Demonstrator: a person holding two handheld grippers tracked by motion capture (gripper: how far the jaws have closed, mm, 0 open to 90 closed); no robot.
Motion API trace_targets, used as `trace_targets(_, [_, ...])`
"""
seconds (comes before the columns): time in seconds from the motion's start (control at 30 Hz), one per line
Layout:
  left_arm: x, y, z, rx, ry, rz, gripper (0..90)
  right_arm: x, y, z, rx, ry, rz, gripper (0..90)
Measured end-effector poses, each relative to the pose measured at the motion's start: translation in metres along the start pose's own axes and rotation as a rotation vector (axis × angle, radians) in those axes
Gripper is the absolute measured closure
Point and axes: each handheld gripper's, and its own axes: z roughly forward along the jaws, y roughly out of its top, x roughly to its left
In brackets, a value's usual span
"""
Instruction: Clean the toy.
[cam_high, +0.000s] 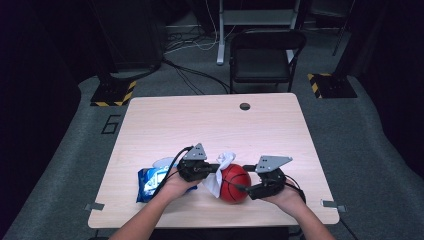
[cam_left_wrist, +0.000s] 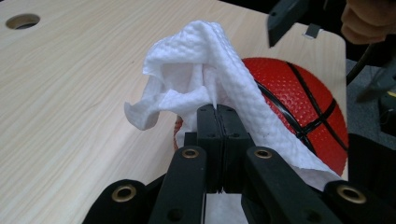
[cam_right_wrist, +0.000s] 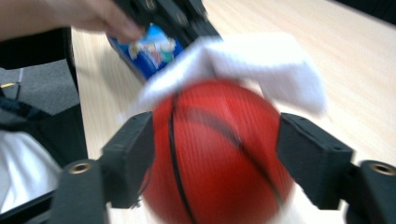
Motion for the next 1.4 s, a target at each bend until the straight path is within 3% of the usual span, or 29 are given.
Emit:
trace_targets(0.1, [-0.005,0.005,0.003,0.007,0.003,0.023,89.0,0.008,0.009,0.012,0.033,-0.012,-0.048,24.8])
trace_targets(0.17, [-0.004,0.005,0.004,0.009,-0.002,0.017,89.0,0.008,0.007,0.014,0.044,-0.049,-0.079,25.2])
trace_targets(0.37, [-0.003,-0.002,0.012,0.035,-0.004,0.013,89.0,-0.007,-0.007,0.000,0.024,-0.032,-0.006,25.3])
trace_targets(0.63, [-0.011,0.006,0.022,0.017,-0.023,0.020,89.0,-0.017,-0.025,-0.020,0.031,-0.007,0.025,25.4])
trace_targets(0.83, [-0.010,0.006,0.024,0.010,-0.024,0.017,89.0,-0.022,-0.044,-0.030,0.077,-0.010,0.033,30.1])
trace_targets(0.9, [-0.011,0.007,0.024,0.006,-0.026,0.019,89.0,-0.022,-0.049,-0.033,0.068,-0.015,0.052,31.1])
trace_targets(1.03, [-0.013,0.009,0.025,-0.002,-0.046,0.022,89.0,-0.018,-0.040,-0.037,0.021,-0.033,0.059,27.7])
trace_targets(1.13, [-0.016,0.012,0.026,-0.002,-0.052,0.031,89.0,-0.009,-0.024,-0.030,-0.006,-0.046,0.020,24.7])
trace_targets(1.27, [-0.015,0.013,0.027,0.001,-0.049,0.038,89.0,-0.004,-0.014,-0.017,0.015,-0.068,-0.036,23.9])
trace_targets(1.4, [-0.014,0.010,0.031,0.028,-0.047,0.040,88.9,-0.013,-0.024,-0.022,0.021,-0.070,0.020,21.2])
